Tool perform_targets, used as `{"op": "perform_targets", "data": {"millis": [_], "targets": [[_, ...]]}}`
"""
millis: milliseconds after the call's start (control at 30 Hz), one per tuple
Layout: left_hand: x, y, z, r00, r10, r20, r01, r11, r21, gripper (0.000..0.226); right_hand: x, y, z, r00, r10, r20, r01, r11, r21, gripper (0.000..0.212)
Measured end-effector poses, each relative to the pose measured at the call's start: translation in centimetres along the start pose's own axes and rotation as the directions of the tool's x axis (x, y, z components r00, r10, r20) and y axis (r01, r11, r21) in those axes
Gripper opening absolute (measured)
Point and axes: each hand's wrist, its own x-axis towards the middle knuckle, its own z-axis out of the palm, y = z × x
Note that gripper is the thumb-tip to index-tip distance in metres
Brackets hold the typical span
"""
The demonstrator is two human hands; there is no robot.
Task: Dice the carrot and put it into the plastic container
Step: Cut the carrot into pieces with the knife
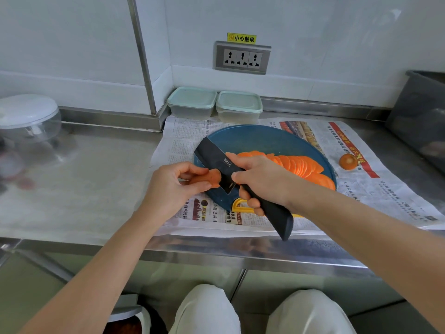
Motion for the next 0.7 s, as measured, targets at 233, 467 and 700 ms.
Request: {"op": "perform_targets", "data": {"millis": [233,467,700], "targets": [[0.0,0.0,0.2,1.0,0.024,-0.013,-0.025,0.999,-0.034,0.027,1.0,1.8,3.3,0.975,-0.171,-0.144,0.106,0.919,-0.379,0.058],[-0.2,-0.2,-0.1,0.998,0.048,0.042,-0.046,0.998,-0.034,0.029,0.9,1.7,1.6,0.966,-0.236,-0.106,0.166,0.88,-0.445,0.056],[-0.2,-0.7,0.4,0.972,0.225,0.07,-0.228,0.973,0.035,0.037,-0.7,2.5,-0.9,0.983,-0.178,-0.042,0.162,0.953,-0.256,0.057]]}}
